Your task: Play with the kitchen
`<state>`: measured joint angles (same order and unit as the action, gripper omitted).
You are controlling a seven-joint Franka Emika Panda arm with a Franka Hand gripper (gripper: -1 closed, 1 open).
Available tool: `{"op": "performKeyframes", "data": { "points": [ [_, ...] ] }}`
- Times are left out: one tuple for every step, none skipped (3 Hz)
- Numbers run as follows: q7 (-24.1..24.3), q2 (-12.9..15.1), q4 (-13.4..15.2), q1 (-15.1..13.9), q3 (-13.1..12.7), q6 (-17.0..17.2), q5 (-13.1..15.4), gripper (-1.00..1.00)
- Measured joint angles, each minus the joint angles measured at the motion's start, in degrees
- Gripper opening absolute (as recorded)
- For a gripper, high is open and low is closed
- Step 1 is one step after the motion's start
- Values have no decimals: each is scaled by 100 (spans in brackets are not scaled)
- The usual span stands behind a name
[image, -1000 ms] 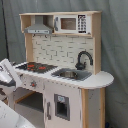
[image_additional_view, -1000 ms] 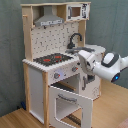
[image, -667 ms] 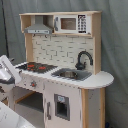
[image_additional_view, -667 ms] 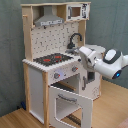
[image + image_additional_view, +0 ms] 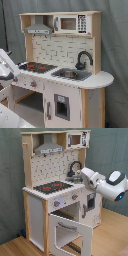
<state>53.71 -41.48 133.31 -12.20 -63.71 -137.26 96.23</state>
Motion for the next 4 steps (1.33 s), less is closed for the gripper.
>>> {"op": "performKeyframes", "data": {
  "points": [
    [-472, -50, -48, 213, 285, -9, 3, 100],
    [-962, -88, -106, 369, 535, -36, 6, 100],
    [-1503, -94, -193, 460, 761, -161, 6, 100],
    [-2073, -92, -308, 471, 967, -427, 5, 100]
  ]
}}
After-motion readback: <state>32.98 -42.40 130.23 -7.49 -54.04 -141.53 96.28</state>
